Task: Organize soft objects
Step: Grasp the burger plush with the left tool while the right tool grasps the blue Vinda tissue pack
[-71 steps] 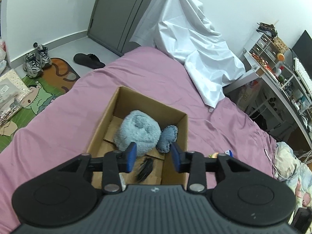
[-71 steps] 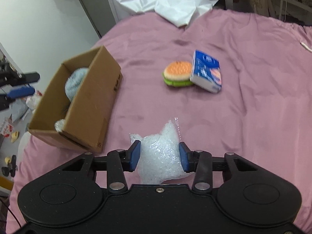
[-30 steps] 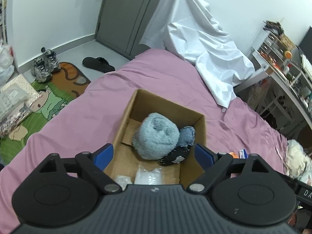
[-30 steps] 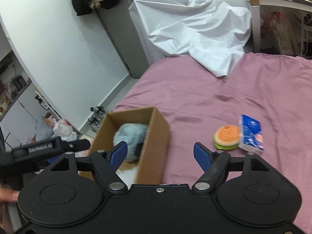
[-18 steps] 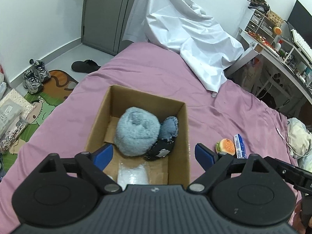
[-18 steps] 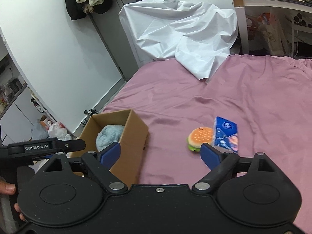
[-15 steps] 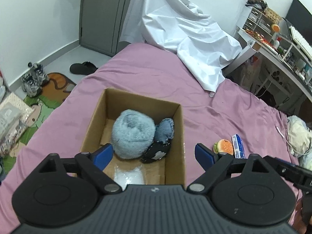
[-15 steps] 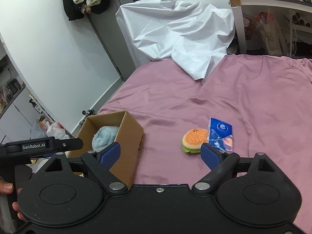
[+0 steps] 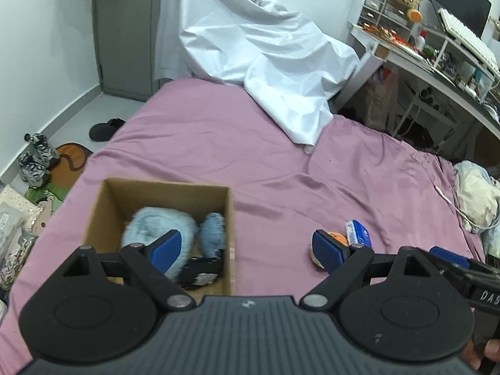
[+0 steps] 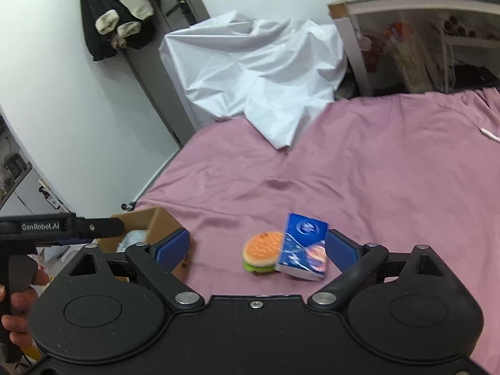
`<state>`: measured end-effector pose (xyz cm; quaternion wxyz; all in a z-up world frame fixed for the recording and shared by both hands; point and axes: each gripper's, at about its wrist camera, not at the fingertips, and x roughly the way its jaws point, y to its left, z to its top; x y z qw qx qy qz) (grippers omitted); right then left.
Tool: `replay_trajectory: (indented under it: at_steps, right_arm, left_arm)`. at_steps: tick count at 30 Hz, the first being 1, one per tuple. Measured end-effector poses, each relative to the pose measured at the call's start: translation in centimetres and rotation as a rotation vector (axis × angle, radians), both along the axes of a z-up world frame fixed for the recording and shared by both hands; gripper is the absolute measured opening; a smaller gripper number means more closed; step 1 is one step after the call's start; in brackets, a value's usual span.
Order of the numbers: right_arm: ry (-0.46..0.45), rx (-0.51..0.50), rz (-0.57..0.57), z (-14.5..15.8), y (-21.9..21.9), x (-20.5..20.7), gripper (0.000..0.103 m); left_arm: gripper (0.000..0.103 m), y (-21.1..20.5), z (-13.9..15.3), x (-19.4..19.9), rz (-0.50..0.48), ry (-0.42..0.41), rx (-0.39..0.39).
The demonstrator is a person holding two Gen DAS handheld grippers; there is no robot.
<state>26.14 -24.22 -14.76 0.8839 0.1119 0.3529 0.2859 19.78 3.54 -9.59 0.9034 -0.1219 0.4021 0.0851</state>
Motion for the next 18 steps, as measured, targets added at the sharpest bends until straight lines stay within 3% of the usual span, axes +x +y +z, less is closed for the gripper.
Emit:
replay_trajectory:
  at_steps: [9,18]
  right_arm:
    - [0.096,0.065,-0.003,-3.2,-1.8,2.2,0.081]
    - [0.206,0.112,0.008,-6.7,-1.6,4.4,0.079]
  left_arm:
    - [0.09,-3.0,-1.4,3.0,-0.045,0.027,0.002]
    - [0.09,-5.5,-3.9,6.1,-0.07,0.061,0.002]
